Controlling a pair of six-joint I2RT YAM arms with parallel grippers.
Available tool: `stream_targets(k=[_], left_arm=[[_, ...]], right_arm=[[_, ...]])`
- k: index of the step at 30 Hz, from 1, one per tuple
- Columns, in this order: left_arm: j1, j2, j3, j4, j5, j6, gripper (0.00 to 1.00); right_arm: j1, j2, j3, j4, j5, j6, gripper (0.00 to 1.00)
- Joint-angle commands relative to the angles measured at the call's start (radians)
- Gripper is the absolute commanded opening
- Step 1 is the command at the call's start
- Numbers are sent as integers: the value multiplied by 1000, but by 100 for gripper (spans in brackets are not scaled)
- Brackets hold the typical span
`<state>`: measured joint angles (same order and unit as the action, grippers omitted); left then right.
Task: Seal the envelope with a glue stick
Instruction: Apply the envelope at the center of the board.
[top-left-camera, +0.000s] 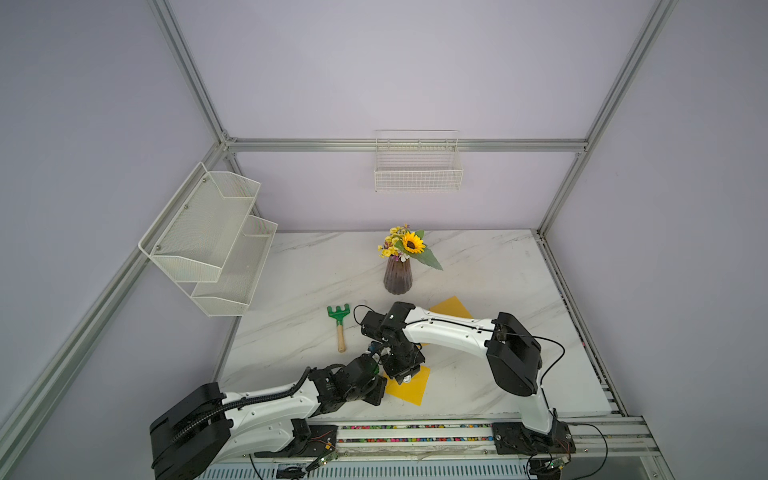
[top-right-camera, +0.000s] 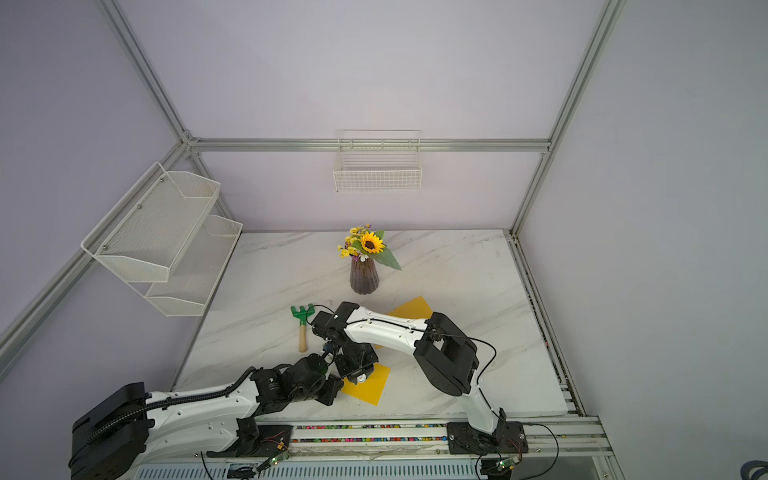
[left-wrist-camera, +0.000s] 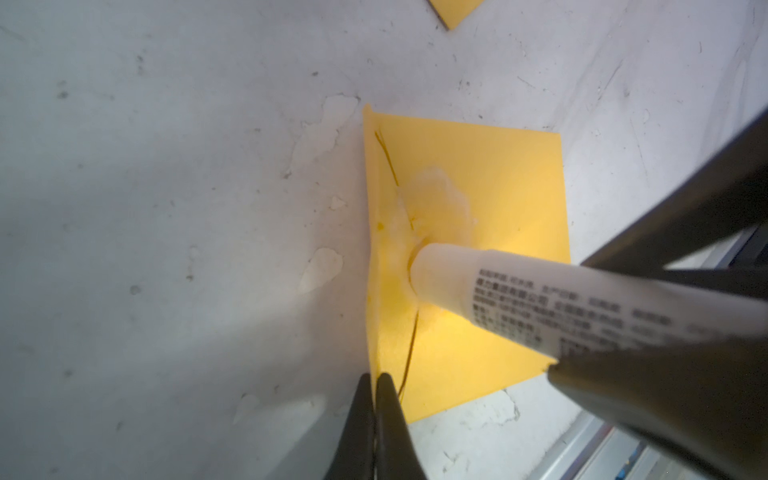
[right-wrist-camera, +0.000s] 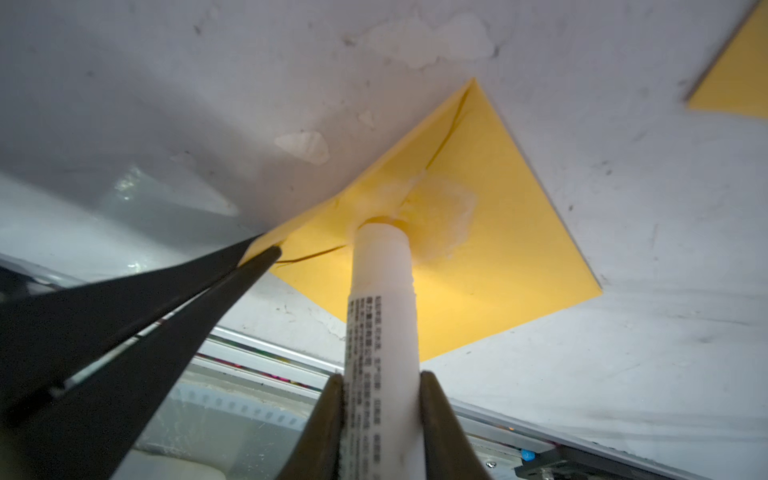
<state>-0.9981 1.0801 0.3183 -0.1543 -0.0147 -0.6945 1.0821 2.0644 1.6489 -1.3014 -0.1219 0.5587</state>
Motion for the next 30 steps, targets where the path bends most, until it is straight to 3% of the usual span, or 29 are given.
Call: stream_targets(k=[1,4,9,12,15,19,23,25,30], left_arm=[[-4,-10,29,-3,-19,15,0],[-4,-4,31,-4,-16,15,0],[-3,0,37,-1,-16,16,0],[-4,6,38,2,-15,17,0],[-4,11,40,3,-11,16,0],[-4,6,37,3,-10,16,0],[-4,1,35,1,-10,16,0],[-4,1,35,1,-11,16,0],[-4,1,40,-3,-11,16,0]], right_arm=[[11,78,-22,-110,235,16,0],[11,80,-14,-113,239,19,0],[20,3,-58,168,-155,-4,0],[21,-7,-65,252,-221,20,0],[21,3,-68,246,-129,53,0],[21,55,-21,33,214,77,0],[21,69,-37,-21,283,81,0],[21,66,-45,7,209,67,0],[22,3,-80,236,-165,31,0]])
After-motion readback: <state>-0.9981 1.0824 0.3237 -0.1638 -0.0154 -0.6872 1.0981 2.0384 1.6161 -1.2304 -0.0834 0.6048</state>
